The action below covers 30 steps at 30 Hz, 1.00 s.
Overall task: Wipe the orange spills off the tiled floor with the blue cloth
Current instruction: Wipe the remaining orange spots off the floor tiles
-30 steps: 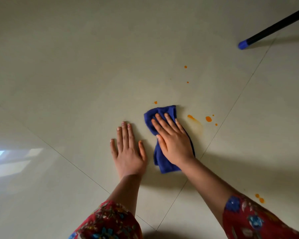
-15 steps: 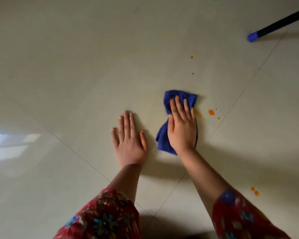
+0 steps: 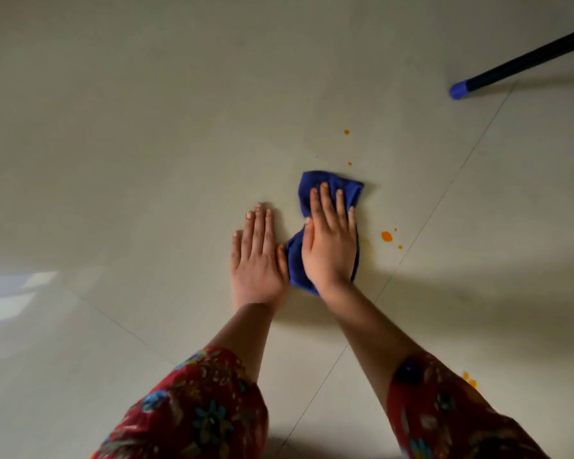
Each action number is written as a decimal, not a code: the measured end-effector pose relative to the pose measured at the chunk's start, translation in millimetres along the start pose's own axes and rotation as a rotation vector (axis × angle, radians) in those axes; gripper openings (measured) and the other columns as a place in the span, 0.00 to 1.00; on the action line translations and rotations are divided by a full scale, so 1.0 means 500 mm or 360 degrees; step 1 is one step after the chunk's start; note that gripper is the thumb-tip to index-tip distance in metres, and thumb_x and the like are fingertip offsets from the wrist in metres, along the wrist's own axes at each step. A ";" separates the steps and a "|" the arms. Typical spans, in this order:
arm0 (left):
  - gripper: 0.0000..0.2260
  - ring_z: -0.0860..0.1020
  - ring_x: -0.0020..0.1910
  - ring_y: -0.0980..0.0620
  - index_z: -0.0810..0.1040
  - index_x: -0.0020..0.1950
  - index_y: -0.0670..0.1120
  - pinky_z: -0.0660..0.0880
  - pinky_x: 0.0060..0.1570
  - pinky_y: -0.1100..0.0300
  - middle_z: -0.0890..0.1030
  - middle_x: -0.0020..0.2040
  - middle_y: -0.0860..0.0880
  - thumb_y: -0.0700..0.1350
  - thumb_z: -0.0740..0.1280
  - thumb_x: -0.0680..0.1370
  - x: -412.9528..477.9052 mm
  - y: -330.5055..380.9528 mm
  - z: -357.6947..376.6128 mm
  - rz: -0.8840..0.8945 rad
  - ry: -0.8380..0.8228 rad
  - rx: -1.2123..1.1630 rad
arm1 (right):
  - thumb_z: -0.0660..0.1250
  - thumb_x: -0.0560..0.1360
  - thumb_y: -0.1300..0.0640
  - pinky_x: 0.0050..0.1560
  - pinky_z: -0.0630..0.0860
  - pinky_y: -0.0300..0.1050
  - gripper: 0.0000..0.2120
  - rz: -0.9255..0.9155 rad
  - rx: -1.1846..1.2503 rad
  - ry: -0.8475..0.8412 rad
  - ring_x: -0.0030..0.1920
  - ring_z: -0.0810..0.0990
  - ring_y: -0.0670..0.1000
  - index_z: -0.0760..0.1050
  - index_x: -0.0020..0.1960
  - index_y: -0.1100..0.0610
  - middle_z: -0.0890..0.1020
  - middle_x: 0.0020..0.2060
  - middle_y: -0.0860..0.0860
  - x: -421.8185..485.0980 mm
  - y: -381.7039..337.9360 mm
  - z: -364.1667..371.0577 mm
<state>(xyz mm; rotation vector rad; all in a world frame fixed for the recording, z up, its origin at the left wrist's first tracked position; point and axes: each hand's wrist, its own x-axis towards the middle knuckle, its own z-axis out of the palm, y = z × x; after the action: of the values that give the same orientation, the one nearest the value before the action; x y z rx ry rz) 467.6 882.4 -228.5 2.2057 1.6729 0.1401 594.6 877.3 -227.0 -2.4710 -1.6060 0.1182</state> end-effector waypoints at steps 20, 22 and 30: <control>0.26 0.52 0.78 0.53 0.56 0.79 0.45 0.50 0.76 0.52 0.55 0.79 0.48 0.47 0.48 0.80 0.003 0.003 -0.001 0.0030 0.0043 0.0018 | 0.54 0.79 0.54 0.68 0.67 0.59 0.23 -0.0244 0.0150 0.0077 0.73 0.67 0.59 0.71 0.71 0.57 0.72 0.71 0.53 0.229 0.048 0.015; 0.26 0.51 0.78 0.53 0.55 0.79 0.45 0.50 0.76 0.52 0.53 0.79 0.49 0.47 0.48 0.80 0.000 0.001 -0.001 0.0030 0.0054 0.0022 | 0.52 0.79 0.51 0.72 0.62 0.59 0.25 0.0145 0.0077 0.0160 0.75 0.64 0.57 0.68 0.73 0.55 0.69 0.74 0.50 0.218 0.074 0.015; 0.26 0.53 0.78 0.52 0.57 0.78 0.45 0.50 0.75 0.52 0.55 0.79 0.49 0.48 0.49 0.80 0.001 -0.003 0.005 0.0036 0.0082 0.0020 | 0.55 0.79 0.48 0.73 0.58 0.60 0.24 -0.0383 0.0059 0.0029 0.76 0.62 0.57 0.67 0.74 0.49 0.68 0.74 0.46 0.117 -0.012 0.024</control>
<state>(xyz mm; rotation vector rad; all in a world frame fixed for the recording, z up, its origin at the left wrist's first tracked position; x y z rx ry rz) 467.3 882.8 -231.2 2.2489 1.6807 0.1943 611.4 934.4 -235.3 -2.2239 -1.8590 0.0892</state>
